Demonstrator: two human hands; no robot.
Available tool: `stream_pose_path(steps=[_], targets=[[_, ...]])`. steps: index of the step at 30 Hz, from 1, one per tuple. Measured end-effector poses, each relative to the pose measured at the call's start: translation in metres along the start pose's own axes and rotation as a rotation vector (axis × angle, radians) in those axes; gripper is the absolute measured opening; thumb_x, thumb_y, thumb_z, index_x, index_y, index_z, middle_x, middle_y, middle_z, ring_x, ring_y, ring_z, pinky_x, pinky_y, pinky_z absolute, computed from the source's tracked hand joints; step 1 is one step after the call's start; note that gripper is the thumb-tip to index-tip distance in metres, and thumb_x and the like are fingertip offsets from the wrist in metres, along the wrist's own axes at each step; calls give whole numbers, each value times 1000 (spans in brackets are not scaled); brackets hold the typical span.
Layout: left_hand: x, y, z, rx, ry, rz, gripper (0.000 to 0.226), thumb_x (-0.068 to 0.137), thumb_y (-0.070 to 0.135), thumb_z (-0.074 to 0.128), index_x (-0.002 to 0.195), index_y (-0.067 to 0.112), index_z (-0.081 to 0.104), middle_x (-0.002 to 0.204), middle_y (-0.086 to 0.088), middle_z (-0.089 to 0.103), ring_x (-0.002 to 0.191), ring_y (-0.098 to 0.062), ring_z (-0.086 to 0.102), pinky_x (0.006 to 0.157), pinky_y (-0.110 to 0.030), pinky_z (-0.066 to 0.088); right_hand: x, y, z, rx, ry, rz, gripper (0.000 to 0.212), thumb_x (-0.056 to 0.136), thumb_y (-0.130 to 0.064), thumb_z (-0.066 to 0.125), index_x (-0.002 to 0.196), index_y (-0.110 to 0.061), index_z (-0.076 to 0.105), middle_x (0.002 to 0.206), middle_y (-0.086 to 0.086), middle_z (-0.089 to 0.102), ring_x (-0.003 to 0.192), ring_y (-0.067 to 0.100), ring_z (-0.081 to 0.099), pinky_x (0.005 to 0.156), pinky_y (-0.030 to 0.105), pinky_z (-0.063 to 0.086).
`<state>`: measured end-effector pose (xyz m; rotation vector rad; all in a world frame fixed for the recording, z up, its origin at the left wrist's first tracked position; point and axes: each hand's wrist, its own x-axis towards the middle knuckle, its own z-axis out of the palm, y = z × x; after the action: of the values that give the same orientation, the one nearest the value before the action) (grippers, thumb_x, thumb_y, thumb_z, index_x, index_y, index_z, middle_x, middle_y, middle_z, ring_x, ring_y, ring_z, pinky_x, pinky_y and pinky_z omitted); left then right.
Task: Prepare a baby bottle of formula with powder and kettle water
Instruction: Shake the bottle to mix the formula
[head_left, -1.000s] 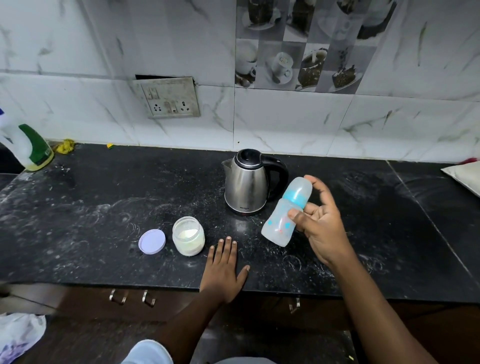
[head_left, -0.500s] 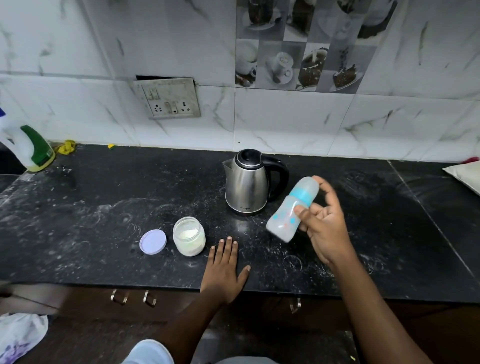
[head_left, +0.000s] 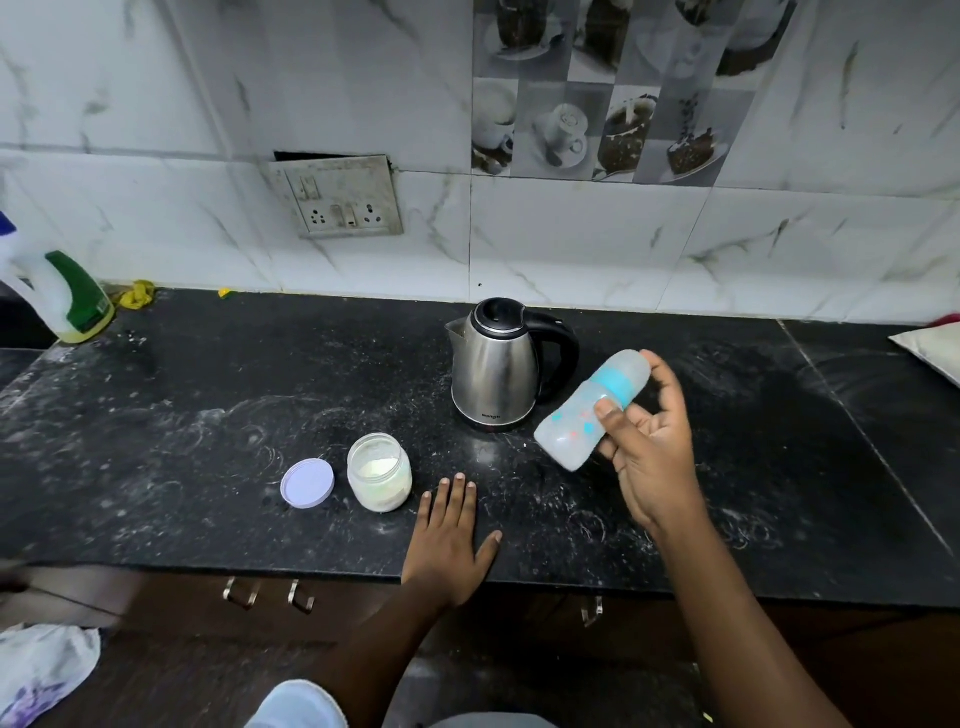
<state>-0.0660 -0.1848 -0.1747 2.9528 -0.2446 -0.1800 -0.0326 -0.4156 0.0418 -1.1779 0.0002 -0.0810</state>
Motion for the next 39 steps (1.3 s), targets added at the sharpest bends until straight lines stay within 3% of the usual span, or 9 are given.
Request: stream_pose_path(steps=[4, 7, 11, 20, 23, 27, 31, 35, 39], targets=[[0, 0, 0, 4, 10, -5, 91, 102, 72, 8, 171, 14, -2, 180, -7, -9, 166, -25, -15, 130, -43, -19, -4, 3, 1, -72, -91, 43, 87, 73, -30, 97, 145, -38, 50, 117, 22, 75, 105, 33, 75, 78, 41, 64], [0, 0, 0, 5, 6, -3, 90, 102, 71, 9, 172, 14, -2, 180, -7, -9, 166, -25, -15, 132, -44, -16, 0, 1, -3, -5, 19, 1, 87, 73, -27, 96, 146, -34, 49, 117, 20, 75, 108, 32, 74, 82, 46, 64], [-1, 0, 0, -6, 12, -3, 90, 103, 71, 9, 172, 14, -1, 180, -7, -8, 166, -25, -14, 132, -44, -15, -3, 5, -3, -102, -112, 46, 79, 75, -22, 90, 143, -39, 51, 115, 21, 76, 107, 34, 75, 80, 43, 64], [-1, 0, -1, -10, 18, 1, 88, 105, 69, 14, 172, 14, -1, 180, -7, -8, 166, -25, -13, 133, -45, -13, -6, 9, -1, -89, -96, 41, 79, 76, -20, 89, 143, -39, 51, 115, 22, 76, 103, 31, 76, 79, 41, 64], [-1, 0, 0, -6, 12, 1, 88, 105, 70, 13, 172, 14, -2, 180, -7, -9, 166, -25, -14, 133, -45, -12, -3, 10, -4, -63, -9, 7, 75, 82, -15, 85, 144, -38, 50, 118, 20, 75, 108, 33, 74, 84, 47, 64], [-1, 0, 0, -8, 7, -2, 88, 105, 69, 14, 171, 14, -2, 180, -7, -9, 166, -25, -15, 134, -46, -12, -6, 12, -2, -142, -142, 51, 78, 81, -15, 89, 144, -38, 50, 115, 22, 76, 104, 33, 75, 81, 45, 63], [-1, 0, -1, -6, 0, 2, 88, 106, 69, 14, 171, 13, -2, 180, -7, -9, 166, -25, -14, 134, -46, -11, -1, 9, -4, -65, 21, -10, 75, 82, -16, 85, 145, -35, 49, 117, 17, 76, 107, 32, 73, 90, 55, 62], [-1, 0, -1, -5, 2, 3, 88, 105, 69, 14, 171, 13, -2, 180, -7, -8, 166, -26, -14, 134, -47, -11, -4, 8, -4, -168, -154, 47, 78, 79, -18, 88, 144, -38, 50, 116, 22, 75, 107, 36, 75, 88, 54, 63], [0, 1, -1, -12, 0, 6, 88, 106, 69, 15, 172, 13, -1, 180, -7, -8, 166, -26, -14, 134, -46, -10, -2, 6, -5, -88, -2, 1, 74, 82, -15, 82, 144, -37, 49, 117, 19, 76, 110, 35, 73, 93, 57, 60]])
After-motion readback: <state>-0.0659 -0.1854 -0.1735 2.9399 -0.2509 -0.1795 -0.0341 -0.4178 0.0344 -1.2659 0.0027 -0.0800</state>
